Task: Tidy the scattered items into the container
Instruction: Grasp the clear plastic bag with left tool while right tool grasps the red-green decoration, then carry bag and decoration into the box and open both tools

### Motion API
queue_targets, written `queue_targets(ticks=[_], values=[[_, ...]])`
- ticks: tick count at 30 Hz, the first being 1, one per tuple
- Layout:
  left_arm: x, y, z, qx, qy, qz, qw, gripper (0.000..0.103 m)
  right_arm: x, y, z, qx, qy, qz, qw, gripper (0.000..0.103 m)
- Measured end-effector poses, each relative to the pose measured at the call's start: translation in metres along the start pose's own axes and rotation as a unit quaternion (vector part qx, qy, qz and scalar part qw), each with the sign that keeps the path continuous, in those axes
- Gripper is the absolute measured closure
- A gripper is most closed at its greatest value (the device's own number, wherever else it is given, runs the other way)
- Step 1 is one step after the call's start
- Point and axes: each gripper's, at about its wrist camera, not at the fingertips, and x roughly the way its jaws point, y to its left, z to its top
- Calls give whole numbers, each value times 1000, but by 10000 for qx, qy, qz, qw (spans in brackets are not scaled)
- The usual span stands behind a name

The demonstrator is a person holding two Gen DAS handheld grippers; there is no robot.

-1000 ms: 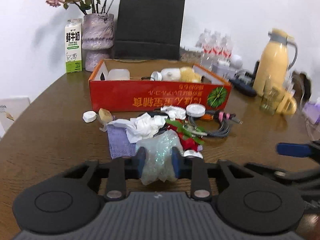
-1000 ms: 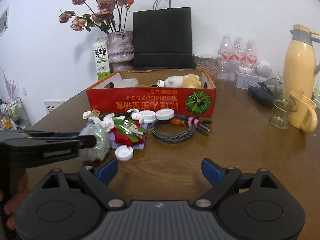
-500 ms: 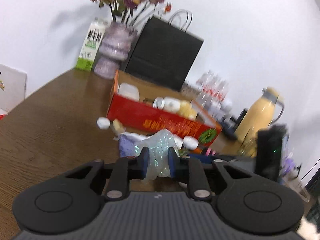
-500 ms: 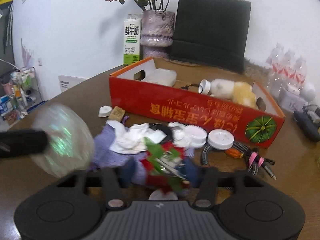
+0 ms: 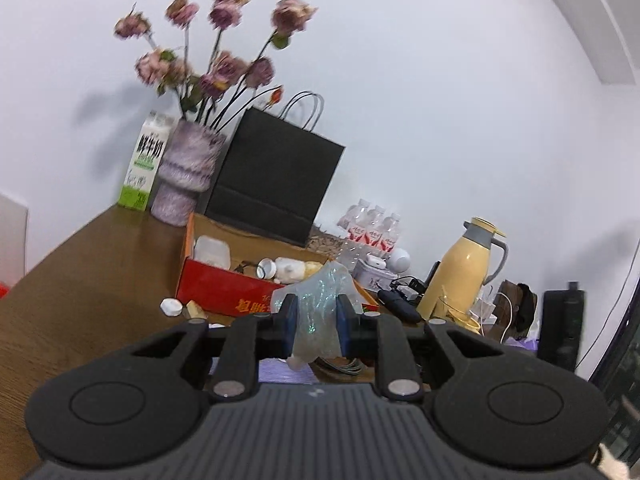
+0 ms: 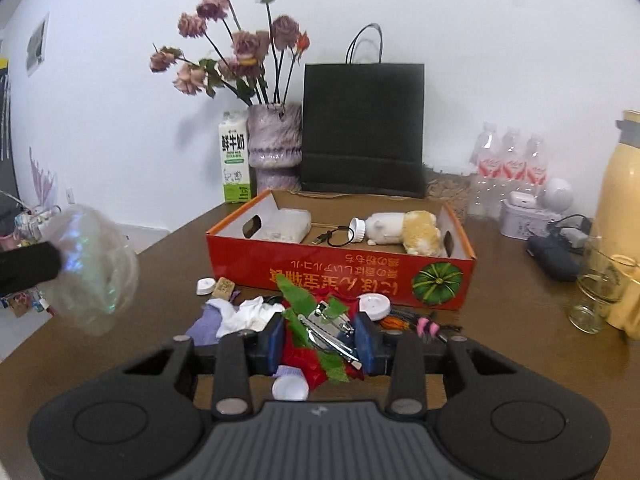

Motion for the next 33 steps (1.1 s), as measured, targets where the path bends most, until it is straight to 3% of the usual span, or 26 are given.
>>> queue_targets(ticks=[6,12,19,28,33], values=[[-11,-31,-13,441,83,280,9986,82,-40,-5,-22,89,-12,93,9999,68],[-12,-48,-43,627,477,700,9944,83,-71,-15,-44,257,43,49,9996,68],[-11,-59,-47,719,662,912,9910,82,-101,-22,-61,452,46,167,9988,68],[6,-33,-50,410,895,1294,9867,82,-79,-25,-63,457,272,292,9982,67],[45,-19,-9,606,640,1221,9886,82,-41,-29,-26,306,255,704,9967,67]])
